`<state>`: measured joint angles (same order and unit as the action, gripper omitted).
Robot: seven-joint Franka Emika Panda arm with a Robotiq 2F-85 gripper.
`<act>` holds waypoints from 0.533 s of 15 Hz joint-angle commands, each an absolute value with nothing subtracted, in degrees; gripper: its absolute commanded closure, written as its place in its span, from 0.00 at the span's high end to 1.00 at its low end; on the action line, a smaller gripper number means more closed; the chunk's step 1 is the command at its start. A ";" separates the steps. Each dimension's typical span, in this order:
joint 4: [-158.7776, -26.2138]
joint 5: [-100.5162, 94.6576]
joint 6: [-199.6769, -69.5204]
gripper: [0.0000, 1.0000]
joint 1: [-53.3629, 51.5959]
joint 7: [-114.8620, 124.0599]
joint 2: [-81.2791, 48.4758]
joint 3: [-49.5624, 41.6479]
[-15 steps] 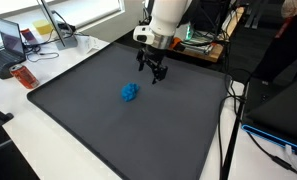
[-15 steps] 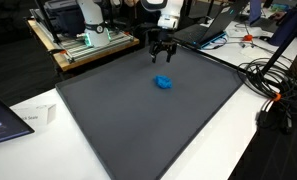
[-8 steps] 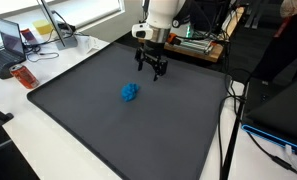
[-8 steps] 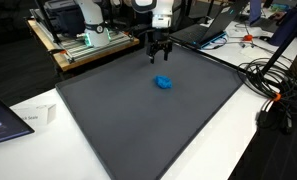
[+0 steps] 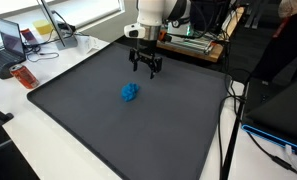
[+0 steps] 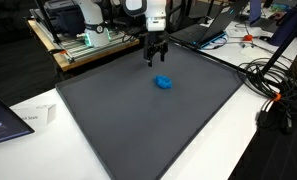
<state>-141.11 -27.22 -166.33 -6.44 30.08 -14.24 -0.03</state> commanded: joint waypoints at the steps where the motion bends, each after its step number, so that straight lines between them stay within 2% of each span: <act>1: -142.57 -19.58 -168.65 1.00 -0.24 18.55 -13.51 5.53; 2: -142.62 -14.79 -168.70 1.00 -1.90 13.52 -13.41 4.16; 8: -141.29 3.38 -166.27 1.00 5.41 -8.53 -13.41 11.27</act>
<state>-141.19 -3.79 -167.28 1.29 0.71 -14.25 7.41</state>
